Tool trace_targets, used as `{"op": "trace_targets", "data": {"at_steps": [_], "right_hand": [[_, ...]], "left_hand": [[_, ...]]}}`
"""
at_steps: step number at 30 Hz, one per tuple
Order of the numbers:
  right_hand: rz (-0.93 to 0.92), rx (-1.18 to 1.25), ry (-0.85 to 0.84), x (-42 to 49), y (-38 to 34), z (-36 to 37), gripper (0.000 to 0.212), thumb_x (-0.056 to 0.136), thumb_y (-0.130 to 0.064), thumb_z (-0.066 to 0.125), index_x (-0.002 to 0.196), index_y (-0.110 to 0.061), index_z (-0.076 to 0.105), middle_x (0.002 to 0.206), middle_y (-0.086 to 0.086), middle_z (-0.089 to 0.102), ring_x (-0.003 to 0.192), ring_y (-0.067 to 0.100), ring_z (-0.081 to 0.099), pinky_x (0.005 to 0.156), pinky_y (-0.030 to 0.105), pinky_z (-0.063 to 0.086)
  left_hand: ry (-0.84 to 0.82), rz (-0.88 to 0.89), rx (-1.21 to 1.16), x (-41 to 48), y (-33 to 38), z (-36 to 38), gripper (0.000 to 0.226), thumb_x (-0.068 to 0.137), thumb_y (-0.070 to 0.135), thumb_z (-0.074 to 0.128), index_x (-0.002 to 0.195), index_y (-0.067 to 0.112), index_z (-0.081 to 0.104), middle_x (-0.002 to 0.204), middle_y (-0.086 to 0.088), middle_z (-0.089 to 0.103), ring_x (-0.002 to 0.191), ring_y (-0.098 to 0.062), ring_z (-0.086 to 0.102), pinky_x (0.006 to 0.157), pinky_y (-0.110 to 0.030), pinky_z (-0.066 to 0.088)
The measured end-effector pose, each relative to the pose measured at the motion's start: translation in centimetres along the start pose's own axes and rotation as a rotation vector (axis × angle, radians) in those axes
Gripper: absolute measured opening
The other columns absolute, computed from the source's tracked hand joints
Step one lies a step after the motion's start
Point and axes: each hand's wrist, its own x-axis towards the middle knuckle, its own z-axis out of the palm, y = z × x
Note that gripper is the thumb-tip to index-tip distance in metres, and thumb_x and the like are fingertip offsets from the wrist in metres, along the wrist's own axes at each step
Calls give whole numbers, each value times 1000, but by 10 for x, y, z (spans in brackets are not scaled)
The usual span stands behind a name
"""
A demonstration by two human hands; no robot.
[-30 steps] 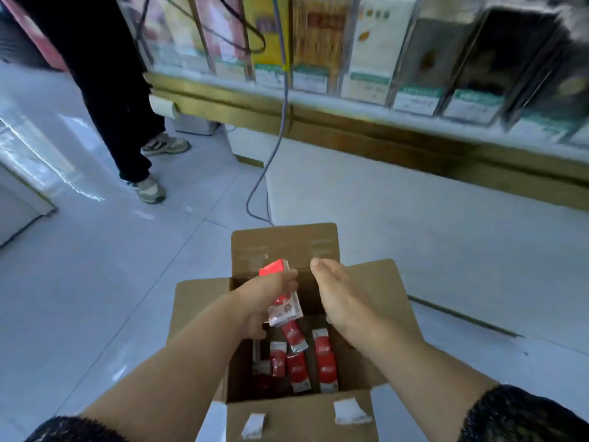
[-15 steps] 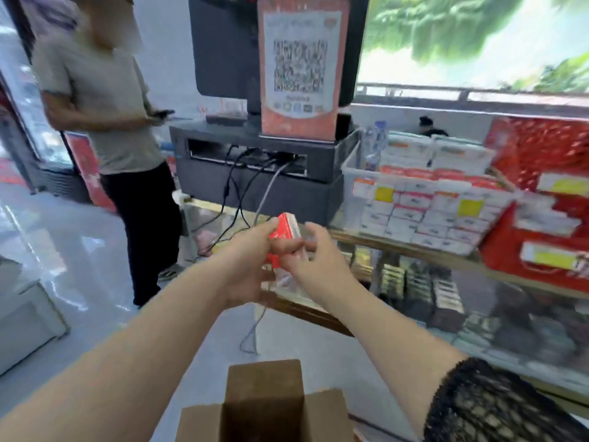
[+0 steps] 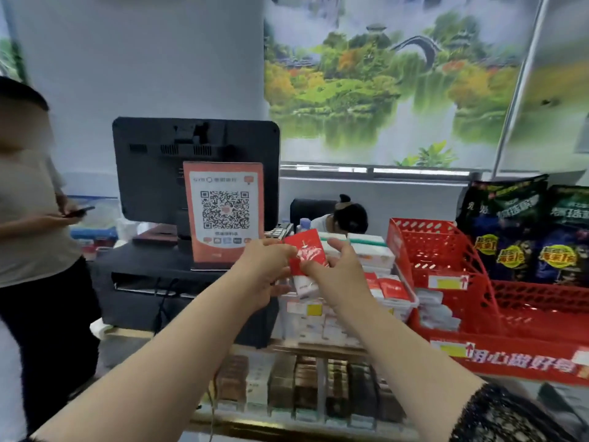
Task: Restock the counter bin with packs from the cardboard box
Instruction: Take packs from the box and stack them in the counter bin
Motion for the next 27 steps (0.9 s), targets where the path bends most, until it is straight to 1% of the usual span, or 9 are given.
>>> {"op": "trace_targets", "data": {"at_steps": [3,5,8,10,13,16,19,23,27], "right_hand": [[6,-19,39,22,1,-11,65,83,-17,72,135,-23,34,105,0,62,81,3,61,55,11,45],[-11,-94,58,34,5,-17,64,79,-19,75,129,-25,35,102,-4,60,83,4,60,58,10,48],[-17,-313,130,50,15,-24,69,67,-32,79,119,-32,34,113,-2,56,95,15,60,78,31,55],[-14,-459,184,59,21,-30,67,64,-36,76,118,-32,35,119,1,54,100,18,58,85,36,53],[16,-603,259,73,32,-51,60,71,-37,71,121,-25,39,123,2,50,109,21,52,89,32,45],[103,-780,364,90,48,-81,66,74,-42,69,129,-20,39,128,6,47,118,26,43,96,35,40],[193,-871,414,105,65,-105,66,76,-47,68,129,-18,40,126,7,48,117,28,42,95,37,39],[241,-954,368,117,86,-117,56,78,-45,65,121,-16,44,124,9,46,115,29,45,94,36,40],[181,-1142,317,120,97,-115,55,83,-42,58,127,-15,39,128,11,39,116,28,40,93,35,39]], "left_hand": [[-39,3,-7,34,7,15,22,87,-1,60,106,9,56,101,-19,67,77,-23,66,51,-28,51],[-55,10,-8,50,7,28,17,87,-4,60,92,10,53,94,-17,65,72,-21,63,51,-28,52],[-93,8,2,67,2,49,25,85,-4,63,105,6,52,85,-14,60,69,-21,61,51,-27,53],[-125,1,-20,78,-4,63,38,85,-5,63,120,2,48,89,-17,60,66,-20,60,46,-25,50],[-134,-8,-16,90,-11,74,43,88,3,60,127,9,43,107,-18,58,82,-22,57,58,-30,49],[-91,4,12,97,-11,64,32,92,14,58,122,17,47,106,-10,57,88,-20,55,66,-32,48],[-43,23,14,103,-9,44,26,92,15,59,117,17,52,108,-12,61,89,-21,60,64,-32,51],[2,54,21,105,-5,26,14,93,12,57,106,18,56,97,-9,63,89,-22,61,71,-33,52],[12,51,0,107,-5,21,10,94,9,54,96,18,55,84,-9,60,79,-23,56,65,-31,50]]}}
